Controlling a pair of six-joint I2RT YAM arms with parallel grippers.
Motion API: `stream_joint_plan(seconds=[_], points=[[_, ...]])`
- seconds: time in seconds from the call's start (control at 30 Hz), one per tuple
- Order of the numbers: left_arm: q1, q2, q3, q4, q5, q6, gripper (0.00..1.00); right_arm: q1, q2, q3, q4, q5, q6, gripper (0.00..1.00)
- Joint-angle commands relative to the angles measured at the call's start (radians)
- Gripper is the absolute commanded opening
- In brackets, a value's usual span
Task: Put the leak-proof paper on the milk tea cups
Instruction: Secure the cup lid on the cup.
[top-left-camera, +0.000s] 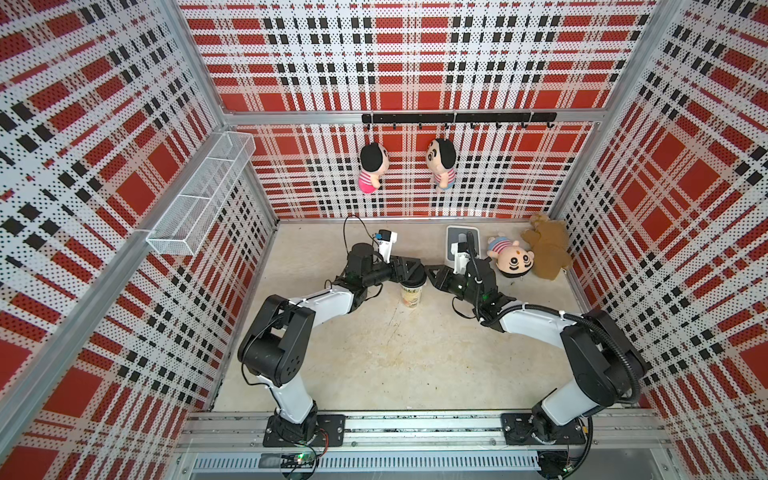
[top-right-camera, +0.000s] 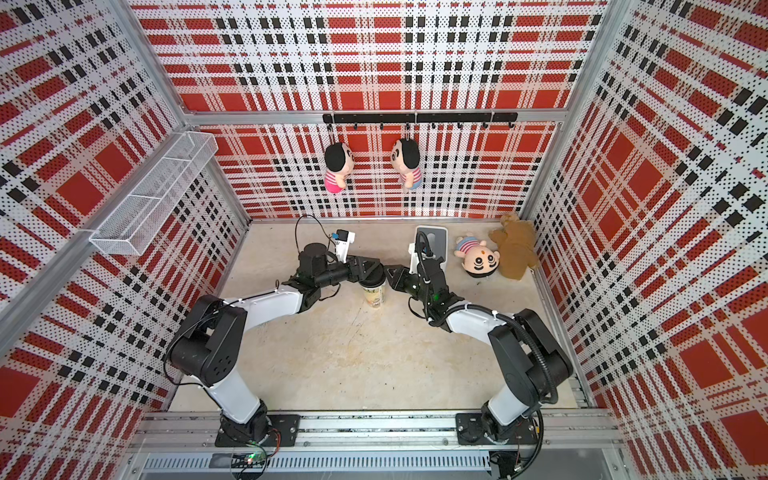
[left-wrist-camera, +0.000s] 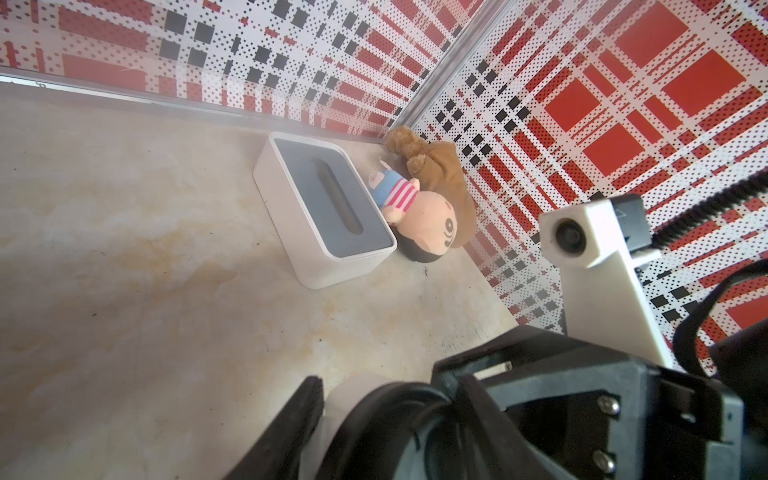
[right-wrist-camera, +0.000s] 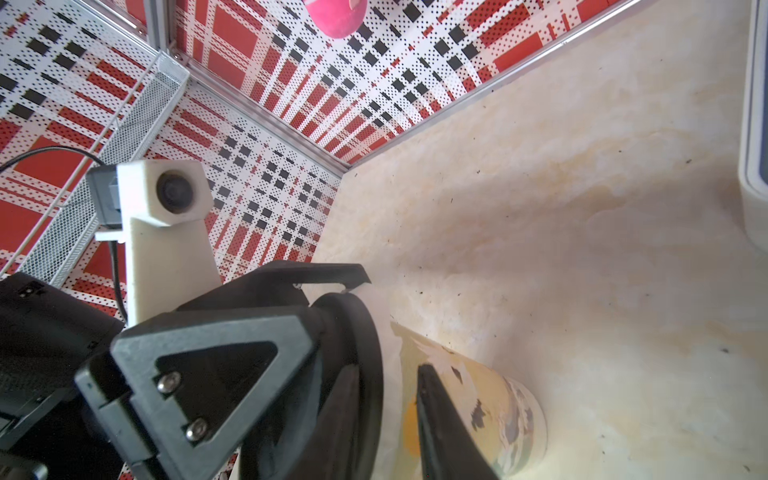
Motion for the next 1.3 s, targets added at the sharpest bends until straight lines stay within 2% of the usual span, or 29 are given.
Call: stream_joint_plan(seconds=[0.0, 0.33, 0.63, 0.7, 0.83, 0.9, 0.93, 0.97, 1.1, 1.17, 1.27], points=[[-0.007, 0.146, -0.135, -0.402, -0.032, 0.109, 0.54, 0.034, 0.142, -0.153, -0.332, 0.004, -0.008, 0.26], [0.001, 0.161, -0.147, -0.398, -0.032, 0.132, 0.54, 0.047, 0.223, -0.294, -0.176, 0.007, 0.046, 0.25], [0.006, 0.169, -0.146, -0.398, -0.026, 0.134, 0.54, 0.048, 0.208, -0.315, -0.153, 0.034, 0.030, 0.27], [0.006, 0.168, -0.146, -0.398, -0.026, 0.132, 0.54, 0.048, 0.158, -0.279, -0.169, 0.012, 0.012, 0.30], [0.004, 0.170, -0.146, -0.398, -0.027, 0.131, 0.54, 0.043, 0.024, -0.102, -0.287, -0.020, -0.019, 0.43], [0.002, 0.173, -0.146, -0.398, -0.027, 0.131, 0.54, 0.026, -0.008, 0.018, -0.287, -0.020, -0.019, 0.43], [0.002, 0.175, -0.146, -0.397, -0.025, 0.132, 0.54, 0.016, -0.017, 0.054, -0.384, -0.046, -0.044, 0.50], [0.002, 0.177, -0.147, -0.396, -0.024, 0.132, 0.54, 0.000, -0.026, 0.100, -0.404, -0.057, -0.049, 0.53], [0.002, 0.184, -0.144, -0.394, -0.023, 0.132, 0.54, -0.039, -0.077, 0.228, -0.466, -0.049, -0.071, 0.56], [0.002, 0.188, -0.139, -0.394, -0.022, 0.131, 0.54, -0.050, -0.104, 0.253, -0.463, -0.066, -0.068, 0.60], [0.002, 0.194, -0.135, -0.392, -0.020, 0.131, 0.54, -0.063, -0.147, 0.217, -0.362, -0.142, -0.021, 0.61]])
